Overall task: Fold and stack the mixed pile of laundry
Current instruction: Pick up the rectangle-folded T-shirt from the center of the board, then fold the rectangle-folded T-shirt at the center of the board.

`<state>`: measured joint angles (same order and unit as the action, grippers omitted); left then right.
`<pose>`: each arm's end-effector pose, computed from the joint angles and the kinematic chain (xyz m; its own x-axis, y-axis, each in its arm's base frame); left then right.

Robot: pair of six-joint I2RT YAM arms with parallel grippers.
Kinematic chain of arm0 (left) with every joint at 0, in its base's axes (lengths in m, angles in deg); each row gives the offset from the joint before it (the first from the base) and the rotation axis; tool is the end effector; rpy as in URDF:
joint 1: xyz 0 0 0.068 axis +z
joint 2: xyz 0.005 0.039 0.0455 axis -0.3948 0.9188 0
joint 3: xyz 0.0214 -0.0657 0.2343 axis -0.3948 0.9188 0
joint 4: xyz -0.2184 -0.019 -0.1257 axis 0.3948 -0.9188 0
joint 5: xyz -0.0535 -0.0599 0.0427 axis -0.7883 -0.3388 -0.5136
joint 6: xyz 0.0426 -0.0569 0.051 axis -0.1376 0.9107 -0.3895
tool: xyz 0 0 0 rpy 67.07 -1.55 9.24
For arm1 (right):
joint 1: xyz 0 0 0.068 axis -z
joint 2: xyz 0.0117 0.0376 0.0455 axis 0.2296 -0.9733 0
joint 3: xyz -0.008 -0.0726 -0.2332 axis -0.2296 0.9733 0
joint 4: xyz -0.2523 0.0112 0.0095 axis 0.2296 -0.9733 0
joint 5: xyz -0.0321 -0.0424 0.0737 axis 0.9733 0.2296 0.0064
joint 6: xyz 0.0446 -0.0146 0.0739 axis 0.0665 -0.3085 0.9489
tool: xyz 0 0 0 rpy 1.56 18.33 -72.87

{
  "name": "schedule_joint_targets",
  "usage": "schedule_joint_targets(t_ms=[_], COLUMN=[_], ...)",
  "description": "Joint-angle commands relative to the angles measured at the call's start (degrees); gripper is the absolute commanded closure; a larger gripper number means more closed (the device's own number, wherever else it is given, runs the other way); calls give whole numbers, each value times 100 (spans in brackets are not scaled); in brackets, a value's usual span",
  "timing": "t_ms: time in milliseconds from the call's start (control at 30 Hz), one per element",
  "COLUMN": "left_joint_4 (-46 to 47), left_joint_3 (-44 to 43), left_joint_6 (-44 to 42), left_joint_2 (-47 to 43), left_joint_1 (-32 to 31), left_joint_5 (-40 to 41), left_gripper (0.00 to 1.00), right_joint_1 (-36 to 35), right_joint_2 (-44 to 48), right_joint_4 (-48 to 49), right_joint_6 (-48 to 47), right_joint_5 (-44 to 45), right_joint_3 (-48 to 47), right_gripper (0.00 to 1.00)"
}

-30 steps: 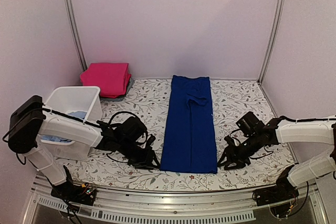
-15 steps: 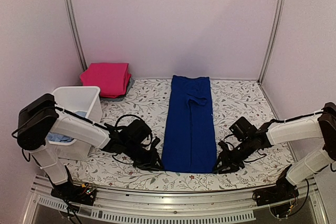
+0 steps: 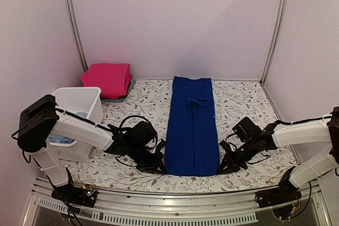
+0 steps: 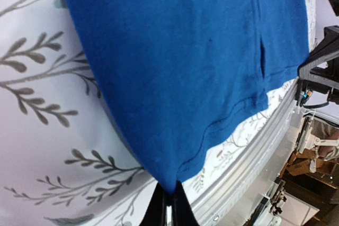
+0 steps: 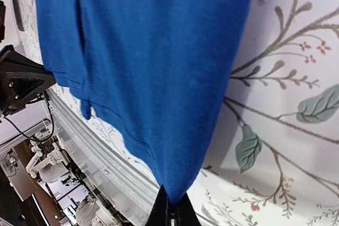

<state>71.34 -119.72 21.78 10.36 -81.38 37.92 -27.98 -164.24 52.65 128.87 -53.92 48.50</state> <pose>0.1405 -0.2885 0.0675 -0.9815 0.1909 -0.0161 0.1574 0.7553 -0.6362 0.1409 0.1836 0.0766 -0.9847 -0.1335 0.1118 -0.0323 0.7708 0.6363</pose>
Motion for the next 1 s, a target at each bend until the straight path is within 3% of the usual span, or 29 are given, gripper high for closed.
schedule_joint_targets(t_ms=[0, 167, 367, 633, 967], left_joint_4=[-291, -569, -895, -1076, -1434], left_joint_3=[-96, -494, -1239, -2263, -3596], left_joint_6=[-197, -513, -900, -1268, -1494], left_joint_2=[-419, -394, -19, 692, 1728], left_joint_1=[-240, -166, 208, 950, 1600], left_joint_5=[-162, -180, -149, -354, 58], left_gripper=[100, 100, 100, 100, 100], right_joint_1=[-82, -84, -28, 642, 1402], right_joint_2=[647, 843, 268, -392, -1714], right_joint_4=[-432, -692, -768, -773, -730], right_joint_6=[-114, -211, -500, -858, -1510], right_joint_5=[-79, 89, 345, 634, 835], right_joint_3=[-16, -411, -1057, -1812, -3246], right_gripper=[100, 100, 100, 100, 100])
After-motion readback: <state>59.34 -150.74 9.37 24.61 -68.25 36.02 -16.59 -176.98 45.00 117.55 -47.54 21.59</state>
